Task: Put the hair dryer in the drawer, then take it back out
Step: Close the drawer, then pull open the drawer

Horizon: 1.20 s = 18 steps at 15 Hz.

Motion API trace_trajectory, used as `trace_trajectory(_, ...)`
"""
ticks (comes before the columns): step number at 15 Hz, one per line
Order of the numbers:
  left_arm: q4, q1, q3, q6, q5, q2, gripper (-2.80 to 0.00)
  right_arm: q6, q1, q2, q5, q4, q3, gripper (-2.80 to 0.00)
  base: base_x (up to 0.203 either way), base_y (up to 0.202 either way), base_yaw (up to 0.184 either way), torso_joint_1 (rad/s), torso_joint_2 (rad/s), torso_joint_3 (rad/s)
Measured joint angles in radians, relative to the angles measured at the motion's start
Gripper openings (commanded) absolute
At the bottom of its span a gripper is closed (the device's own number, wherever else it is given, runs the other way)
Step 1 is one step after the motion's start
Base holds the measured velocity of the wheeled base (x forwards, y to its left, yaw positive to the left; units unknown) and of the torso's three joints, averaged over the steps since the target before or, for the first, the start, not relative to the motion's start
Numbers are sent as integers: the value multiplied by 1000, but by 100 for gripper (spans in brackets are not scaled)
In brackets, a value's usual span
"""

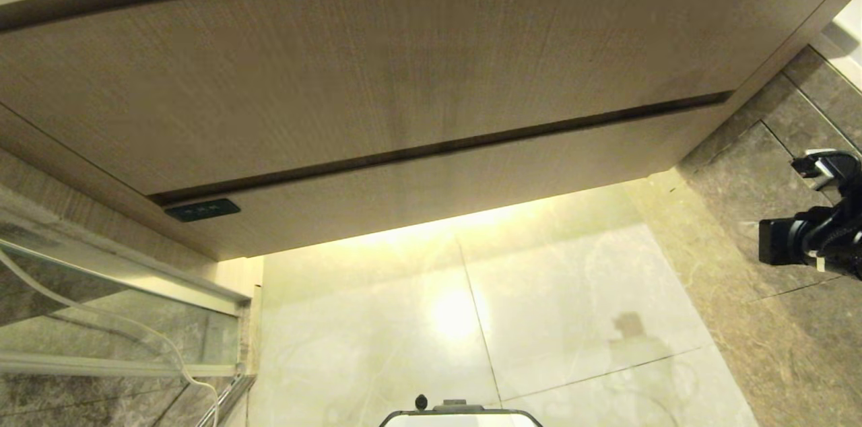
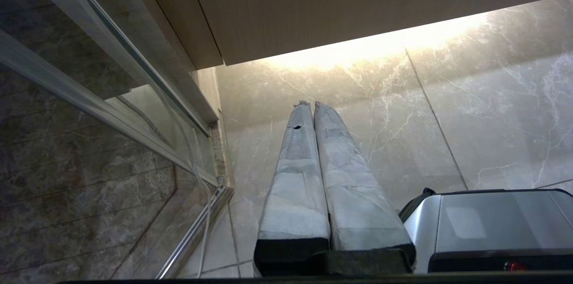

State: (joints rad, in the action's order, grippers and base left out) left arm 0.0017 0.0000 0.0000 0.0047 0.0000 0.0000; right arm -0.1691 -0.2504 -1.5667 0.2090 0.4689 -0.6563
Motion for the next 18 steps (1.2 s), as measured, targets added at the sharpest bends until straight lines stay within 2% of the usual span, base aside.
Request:
trace_trajectory(4, 0, 0, 0, 0, 0, 0, -280, 5, 0, 199, -19, -43, 158, -280, 0, 0, 0, 0, 0, 0)
trace_trajectory(7, 0, 0, 0, 0, 0, 0, -280, 12, 8, 413, -29, -56, 355, -280, 0, 0, 0, 0, 0, 0)
trace_trajectory(11, 0, 0, 0, 0, 0, 0, -280, 83, 98, 739, -117, -102, 567, -280, 0, 0, 0, 0, 0, 0)
trace_trajectory(14, 0, 0, 0, 0, 0, 0, -280, 117, 196, 952, -190, -251, 635, -280, 0, 0, 0, 0, 0, 0)
trace_trajectory(18, 0, 0, 0, 0, 0, 0, -280, 127, 234, 1227, -196, -382, 654, -280, 0, 0, 0, 0, 0, 0)
